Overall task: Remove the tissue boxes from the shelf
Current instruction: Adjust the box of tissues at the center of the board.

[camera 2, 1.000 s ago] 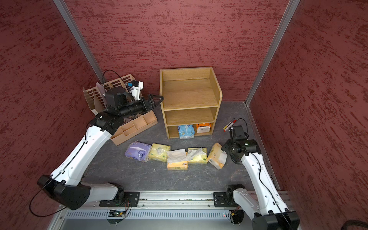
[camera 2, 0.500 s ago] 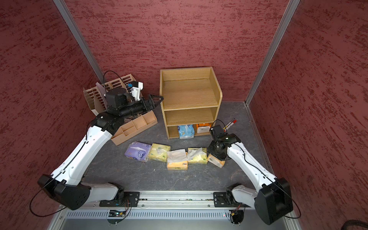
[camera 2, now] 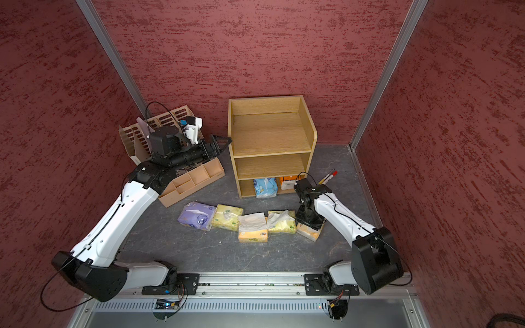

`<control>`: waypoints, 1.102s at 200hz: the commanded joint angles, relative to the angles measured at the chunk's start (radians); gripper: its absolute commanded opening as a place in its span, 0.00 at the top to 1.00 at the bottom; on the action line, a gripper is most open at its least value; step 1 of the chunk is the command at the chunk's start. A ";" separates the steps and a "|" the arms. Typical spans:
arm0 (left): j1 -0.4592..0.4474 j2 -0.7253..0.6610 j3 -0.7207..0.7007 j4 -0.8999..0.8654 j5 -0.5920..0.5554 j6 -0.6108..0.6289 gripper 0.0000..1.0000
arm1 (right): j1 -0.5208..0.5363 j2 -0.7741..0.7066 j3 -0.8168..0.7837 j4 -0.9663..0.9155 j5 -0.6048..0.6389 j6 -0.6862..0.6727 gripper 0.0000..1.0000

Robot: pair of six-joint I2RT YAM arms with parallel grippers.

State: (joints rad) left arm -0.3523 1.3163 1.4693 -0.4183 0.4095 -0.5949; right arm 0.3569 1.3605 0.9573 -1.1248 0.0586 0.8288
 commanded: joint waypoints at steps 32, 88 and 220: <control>-0.005 -0.005 0.010 0.009 0.004 0.000 0.00 | -0.071 -0.154 -0.012 -0.057 0.033 -0.063 0.55; -0.011 0.019 0.028 0.003 0.032 0.004 0.00 | -0.070 -0.243 -0.039 0.204 -0.149 0.015 0.65; -0.051 0.041 0.074 -0.027 0.055 0.022 0.00 | -0.012 -0.117 -0.205 0.394 -0.133 0.188 0.74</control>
State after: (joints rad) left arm -0.3943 1.3399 1.5070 -0.4404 0.4484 -0.5938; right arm 0.3435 1.3445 0.7925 -0.7296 -0.1177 0.9958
